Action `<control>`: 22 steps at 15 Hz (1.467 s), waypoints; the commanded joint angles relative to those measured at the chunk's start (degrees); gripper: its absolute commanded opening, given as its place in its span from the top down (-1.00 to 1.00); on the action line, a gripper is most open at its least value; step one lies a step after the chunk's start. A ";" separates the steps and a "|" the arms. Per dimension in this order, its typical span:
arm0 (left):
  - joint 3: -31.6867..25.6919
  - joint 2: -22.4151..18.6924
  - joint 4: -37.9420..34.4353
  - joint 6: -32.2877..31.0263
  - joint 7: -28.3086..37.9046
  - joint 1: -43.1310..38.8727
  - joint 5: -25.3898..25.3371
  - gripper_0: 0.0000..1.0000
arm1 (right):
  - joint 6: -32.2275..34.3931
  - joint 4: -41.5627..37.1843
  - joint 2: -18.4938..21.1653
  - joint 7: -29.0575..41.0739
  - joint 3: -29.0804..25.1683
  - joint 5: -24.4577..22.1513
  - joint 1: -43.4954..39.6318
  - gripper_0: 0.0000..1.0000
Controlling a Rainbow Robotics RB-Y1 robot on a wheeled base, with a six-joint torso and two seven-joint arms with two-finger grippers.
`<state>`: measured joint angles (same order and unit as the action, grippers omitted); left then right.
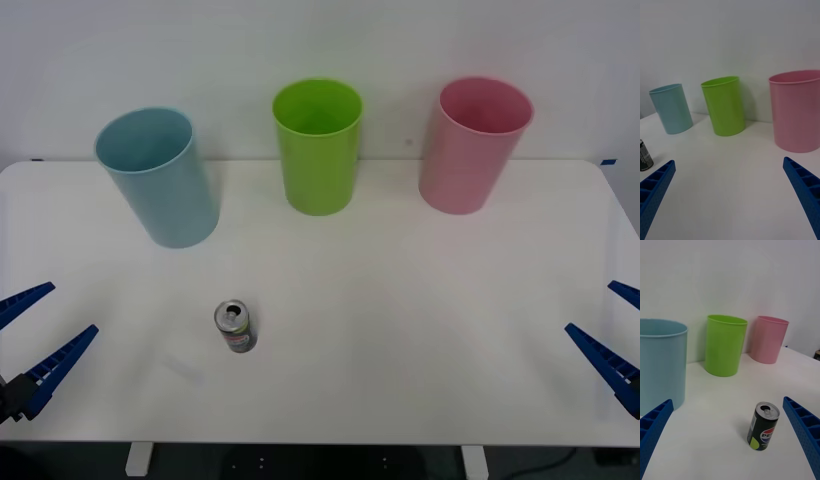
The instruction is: Grasp the object on the table and drop it into the matching bin: aluminum can to the light blue bin, PET bottle to the pink bin.
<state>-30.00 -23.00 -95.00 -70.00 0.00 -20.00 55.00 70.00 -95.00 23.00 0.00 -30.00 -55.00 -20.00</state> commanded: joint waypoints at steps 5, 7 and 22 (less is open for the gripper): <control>0.56 1.82 0.61 0.39 -0.18 -0.30 -0.86 -1.00 | 0.00 0.00 0.00 0.00 0.00 0.00 0.00 -1.00; 0.73 1.82 0.61 0.48 -0.26 -0.30 -0.86 -1.00 | 0.00 0.00 0.00 0.00 0.00 0.00 0.00 -1.00; 3.54 1.82 0.96 1.97 0.26 4.88 18.48 -1.00 | 0.00 0.00 0.00 0.00 0.00 0.00 0.00 -1.00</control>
<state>-26.87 -21.18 -94.22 -68.29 0.19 -15.45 72.42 70.00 -95.01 23.00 0.00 -30.00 -55.00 -20.00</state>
